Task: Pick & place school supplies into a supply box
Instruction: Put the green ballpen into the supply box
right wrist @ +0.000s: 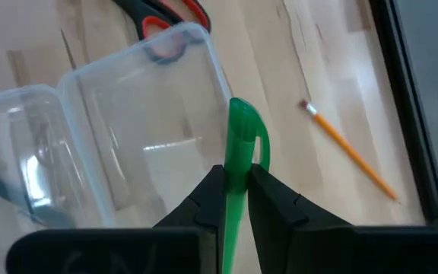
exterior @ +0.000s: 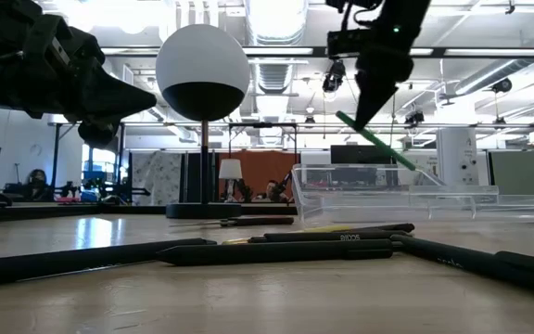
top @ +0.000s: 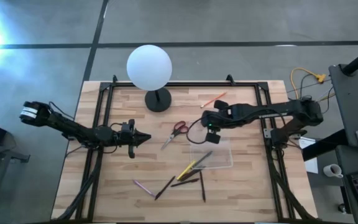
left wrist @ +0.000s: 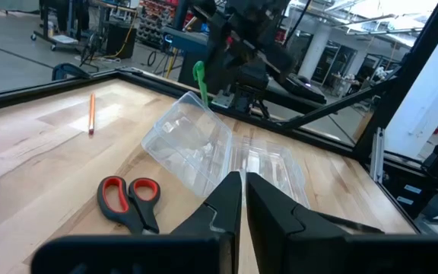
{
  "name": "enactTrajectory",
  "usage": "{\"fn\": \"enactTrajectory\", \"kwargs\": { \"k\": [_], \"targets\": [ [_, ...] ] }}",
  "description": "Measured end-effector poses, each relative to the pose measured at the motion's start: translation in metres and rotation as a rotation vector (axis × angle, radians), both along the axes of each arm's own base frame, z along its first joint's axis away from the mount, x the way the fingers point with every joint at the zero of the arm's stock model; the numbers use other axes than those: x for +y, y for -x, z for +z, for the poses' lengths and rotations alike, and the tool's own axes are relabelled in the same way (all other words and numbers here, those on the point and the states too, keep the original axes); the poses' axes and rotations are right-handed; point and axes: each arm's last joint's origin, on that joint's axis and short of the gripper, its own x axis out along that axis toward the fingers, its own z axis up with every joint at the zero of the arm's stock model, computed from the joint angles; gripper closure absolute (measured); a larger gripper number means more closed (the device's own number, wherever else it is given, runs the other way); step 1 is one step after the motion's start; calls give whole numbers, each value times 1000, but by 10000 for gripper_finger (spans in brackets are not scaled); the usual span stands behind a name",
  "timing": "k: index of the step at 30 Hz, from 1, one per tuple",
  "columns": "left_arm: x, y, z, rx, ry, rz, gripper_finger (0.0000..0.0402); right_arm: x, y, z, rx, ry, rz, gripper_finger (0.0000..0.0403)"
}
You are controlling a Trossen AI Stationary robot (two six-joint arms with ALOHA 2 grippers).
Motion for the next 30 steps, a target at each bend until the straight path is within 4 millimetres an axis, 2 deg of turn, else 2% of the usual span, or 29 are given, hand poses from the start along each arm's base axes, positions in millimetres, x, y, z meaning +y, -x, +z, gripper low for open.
{"fn": "enactTrajectory", "kwargs": {
  "k": [5, 10, 13, 16, 25, 28, 30],
  "targets": [
    [0, 0, 0, 0, 0, 0, 395, 3, -9, -8, 42, -72, 77, 369],
    [0, 0, 0, 0, 0, 0, 395, 5, -17, -28, 121, -131, 138, 362],
    [0, 0, 0, 0, 0, 0, 395, 6, -22, -38, 163, -127, 167, 340],
    [0, 0, 0, 0, 0, 0, 395, 9, -27, -40, 167, -124, 187, 310],
    [0, 0, 0, 0, 0, 0, 395, 20, -25, -25, 117, -111, 259, 216],
    [0, 0, 0, 0, 0, 0, 395, 18, -22, -30, 115, -243, 258, 198],
    [0, 0, 0, 0, 0, 0, 395, 14, -23, -34, 90, -261, 230, 196]
  ]
}}
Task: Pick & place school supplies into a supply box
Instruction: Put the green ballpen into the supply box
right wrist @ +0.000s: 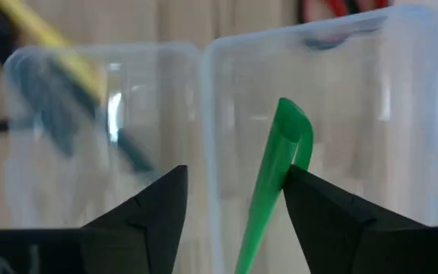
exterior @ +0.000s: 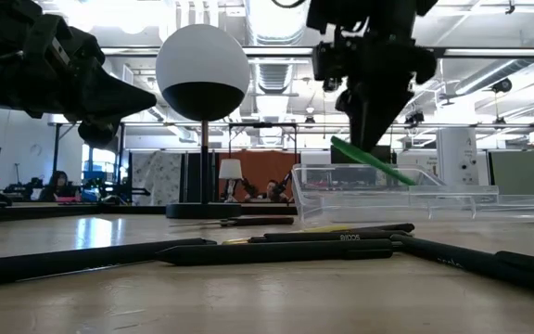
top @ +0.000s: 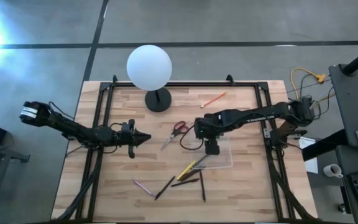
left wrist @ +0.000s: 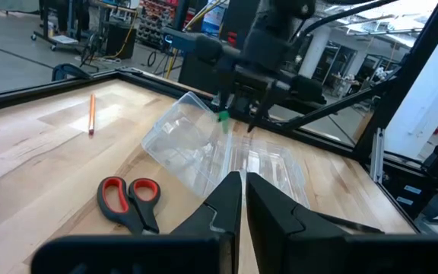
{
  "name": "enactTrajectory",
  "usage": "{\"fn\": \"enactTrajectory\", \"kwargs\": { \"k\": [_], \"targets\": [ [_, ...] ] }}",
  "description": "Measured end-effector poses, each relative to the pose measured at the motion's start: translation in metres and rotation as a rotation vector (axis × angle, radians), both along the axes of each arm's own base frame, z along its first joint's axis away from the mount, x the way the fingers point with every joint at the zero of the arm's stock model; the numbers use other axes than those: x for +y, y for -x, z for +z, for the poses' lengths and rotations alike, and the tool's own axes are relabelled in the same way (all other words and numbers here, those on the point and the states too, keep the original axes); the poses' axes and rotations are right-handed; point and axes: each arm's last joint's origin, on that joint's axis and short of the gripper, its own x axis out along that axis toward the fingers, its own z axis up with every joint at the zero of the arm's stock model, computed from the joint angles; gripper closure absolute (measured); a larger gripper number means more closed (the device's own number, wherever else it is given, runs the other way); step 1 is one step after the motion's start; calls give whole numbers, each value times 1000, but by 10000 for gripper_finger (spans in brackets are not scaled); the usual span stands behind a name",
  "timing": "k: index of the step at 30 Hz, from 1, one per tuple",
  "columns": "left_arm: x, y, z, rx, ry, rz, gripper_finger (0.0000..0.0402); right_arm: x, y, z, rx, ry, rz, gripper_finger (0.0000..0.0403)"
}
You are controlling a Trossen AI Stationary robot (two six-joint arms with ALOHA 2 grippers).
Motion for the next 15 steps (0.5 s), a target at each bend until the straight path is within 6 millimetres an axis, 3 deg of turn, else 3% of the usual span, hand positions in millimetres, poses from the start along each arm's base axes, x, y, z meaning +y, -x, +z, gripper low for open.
{"fn": "enactTrajectory", "kwargs": {
  "k": [3, 6, 15],
  "targets": [
    [0, 0, 0, 0, 0, 0, 395, -6, 0, -5, -27, 11, -45, 199],
    [0, 0, 0, 0, 0, 0, 395, -11, -1, -6, -23, 145, -101, 204],
    [0, 0, 0, 0, 0, 0, 395, -13, -2, -5, -49, 29, -55, 222]
  ]
}}
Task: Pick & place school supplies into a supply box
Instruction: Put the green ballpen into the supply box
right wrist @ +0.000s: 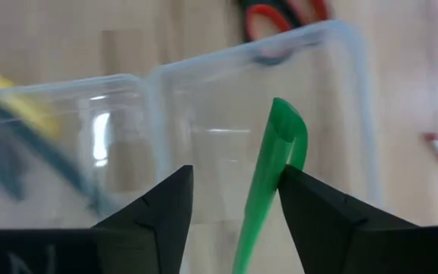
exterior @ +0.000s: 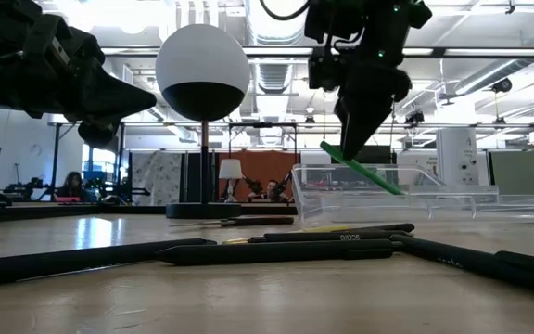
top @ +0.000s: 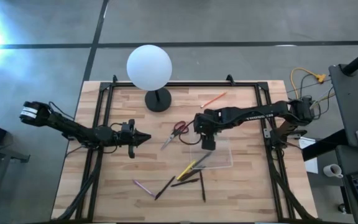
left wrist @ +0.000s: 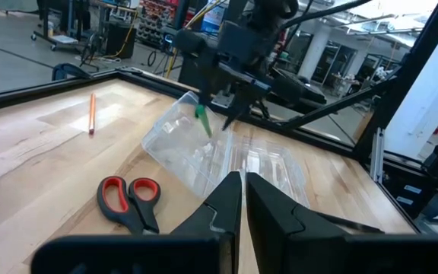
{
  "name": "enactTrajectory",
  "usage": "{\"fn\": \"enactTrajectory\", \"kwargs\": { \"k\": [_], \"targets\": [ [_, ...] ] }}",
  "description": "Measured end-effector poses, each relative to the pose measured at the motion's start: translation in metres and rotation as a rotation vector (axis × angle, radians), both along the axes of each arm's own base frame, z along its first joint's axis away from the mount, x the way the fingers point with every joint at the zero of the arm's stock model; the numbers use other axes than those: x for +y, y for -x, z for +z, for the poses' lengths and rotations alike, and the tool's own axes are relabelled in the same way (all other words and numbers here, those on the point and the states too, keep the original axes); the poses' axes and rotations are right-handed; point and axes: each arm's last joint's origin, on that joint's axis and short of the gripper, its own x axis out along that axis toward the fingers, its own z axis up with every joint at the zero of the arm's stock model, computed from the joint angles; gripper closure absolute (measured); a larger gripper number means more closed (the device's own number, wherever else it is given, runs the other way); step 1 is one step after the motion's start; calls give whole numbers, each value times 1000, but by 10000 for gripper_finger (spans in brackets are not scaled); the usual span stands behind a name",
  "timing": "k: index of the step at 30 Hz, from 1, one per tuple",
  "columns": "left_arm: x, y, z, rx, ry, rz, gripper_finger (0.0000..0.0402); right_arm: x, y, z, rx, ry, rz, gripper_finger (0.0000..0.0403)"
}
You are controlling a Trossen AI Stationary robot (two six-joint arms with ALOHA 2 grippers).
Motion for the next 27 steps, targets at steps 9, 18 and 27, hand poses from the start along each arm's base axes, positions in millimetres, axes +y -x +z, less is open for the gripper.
{"fn": "enactTrajectory", "kwargs": {
  "k": [9, 18, 27],
  "targets": [
    [0, -5, 9, -46, 122, 31, 395, 2, 0, 0, 1, -16, 15, 234],
    [1, -26, 55, -301, 630, 135, 395, 2, 0, 0, 1, -14, 6, 237],
    [4, -93, 84, 169, 398, 205, 395, 2, 0, 0, 7, 13, 82, 239]
  ]
}}
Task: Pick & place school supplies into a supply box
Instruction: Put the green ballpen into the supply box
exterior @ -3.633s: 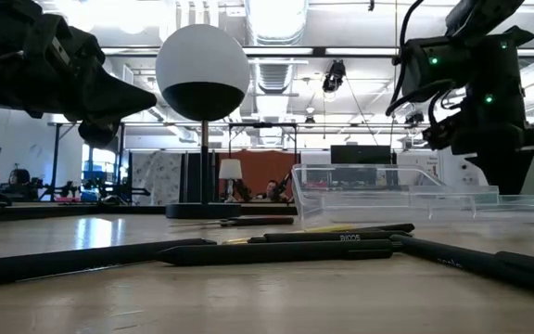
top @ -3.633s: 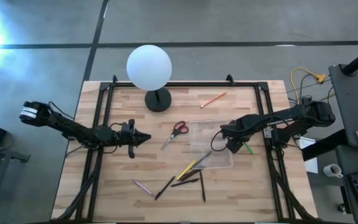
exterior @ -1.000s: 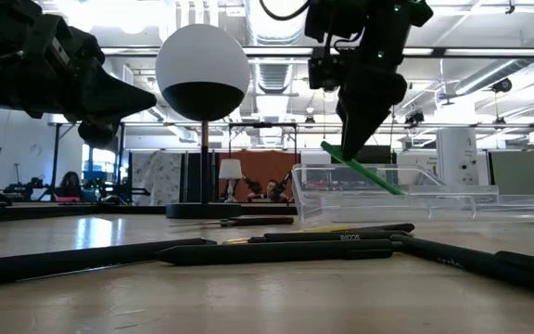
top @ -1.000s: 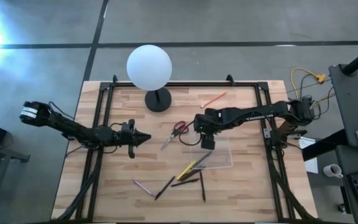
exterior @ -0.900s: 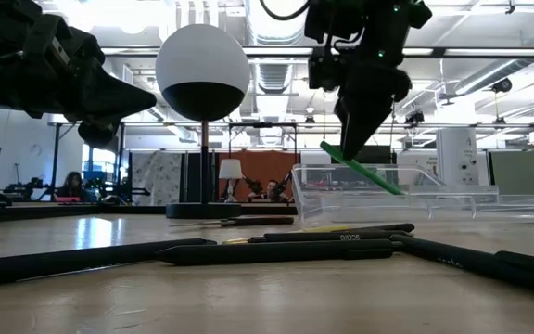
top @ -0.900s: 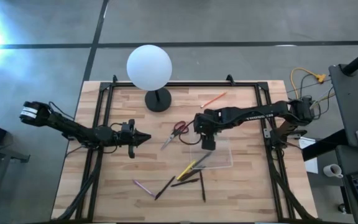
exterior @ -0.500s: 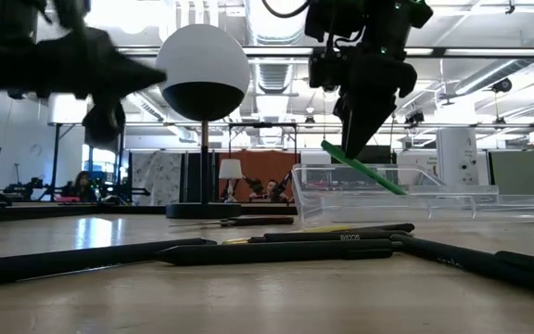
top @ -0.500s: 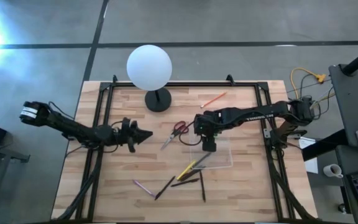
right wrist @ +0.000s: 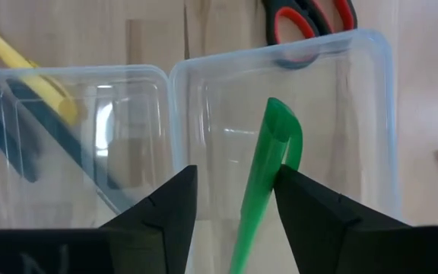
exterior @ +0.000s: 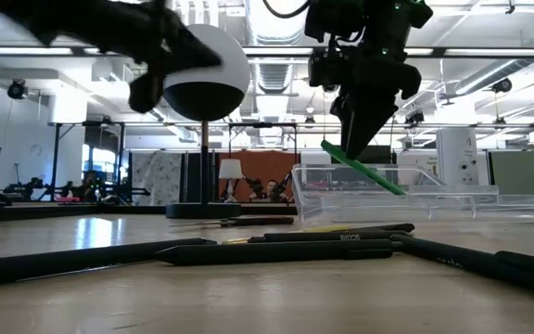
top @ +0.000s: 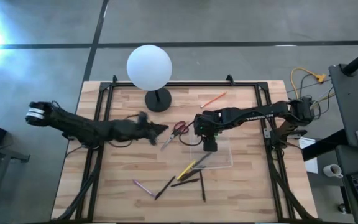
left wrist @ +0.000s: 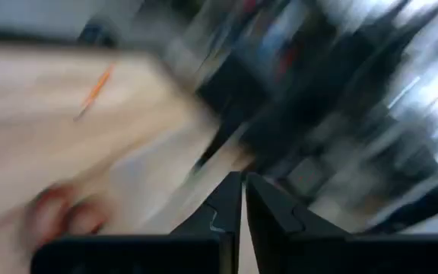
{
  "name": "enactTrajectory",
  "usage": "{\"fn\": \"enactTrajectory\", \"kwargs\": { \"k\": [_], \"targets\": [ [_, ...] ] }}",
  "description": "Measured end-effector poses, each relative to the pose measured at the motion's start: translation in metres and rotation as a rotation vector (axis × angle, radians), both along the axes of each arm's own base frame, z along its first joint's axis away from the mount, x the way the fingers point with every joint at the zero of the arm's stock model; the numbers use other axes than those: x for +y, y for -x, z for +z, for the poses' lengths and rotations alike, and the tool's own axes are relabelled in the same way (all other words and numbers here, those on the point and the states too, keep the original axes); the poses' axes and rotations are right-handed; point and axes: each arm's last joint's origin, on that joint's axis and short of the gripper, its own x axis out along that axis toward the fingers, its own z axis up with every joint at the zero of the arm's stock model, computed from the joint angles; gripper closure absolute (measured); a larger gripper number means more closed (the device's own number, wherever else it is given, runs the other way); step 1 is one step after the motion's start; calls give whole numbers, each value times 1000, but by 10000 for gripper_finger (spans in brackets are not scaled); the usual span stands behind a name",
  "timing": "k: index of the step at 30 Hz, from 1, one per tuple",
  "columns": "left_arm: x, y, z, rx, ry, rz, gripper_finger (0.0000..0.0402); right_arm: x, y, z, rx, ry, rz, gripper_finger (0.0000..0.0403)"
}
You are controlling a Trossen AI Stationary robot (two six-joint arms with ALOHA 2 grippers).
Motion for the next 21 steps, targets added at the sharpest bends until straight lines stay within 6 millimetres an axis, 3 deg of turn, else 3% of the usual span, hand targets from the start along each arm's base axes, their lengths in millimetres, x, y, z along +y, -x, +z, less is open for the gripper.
{"fn": "enactTrajectory", "kwargs": {
  "k": [3, 7, 14, 21],
  "targets": [
    [0, -28, -1, 365, -161, -16, 395, 0, 0, 0, 5, 12, 30, 238],
    [1, -64, 8, 539, -354, -13, 395, -1, 1, 0, 12, 3, 1, 240],
    [-4, -115, 6, 457, -475, -52, 395, 1, 1, 0, 2, -65, -41, 243],
    [-7, -134, -10, 272, -434, -70, 395, 1, 0, 7, -48, -78, -31, 243]
  ]
}}
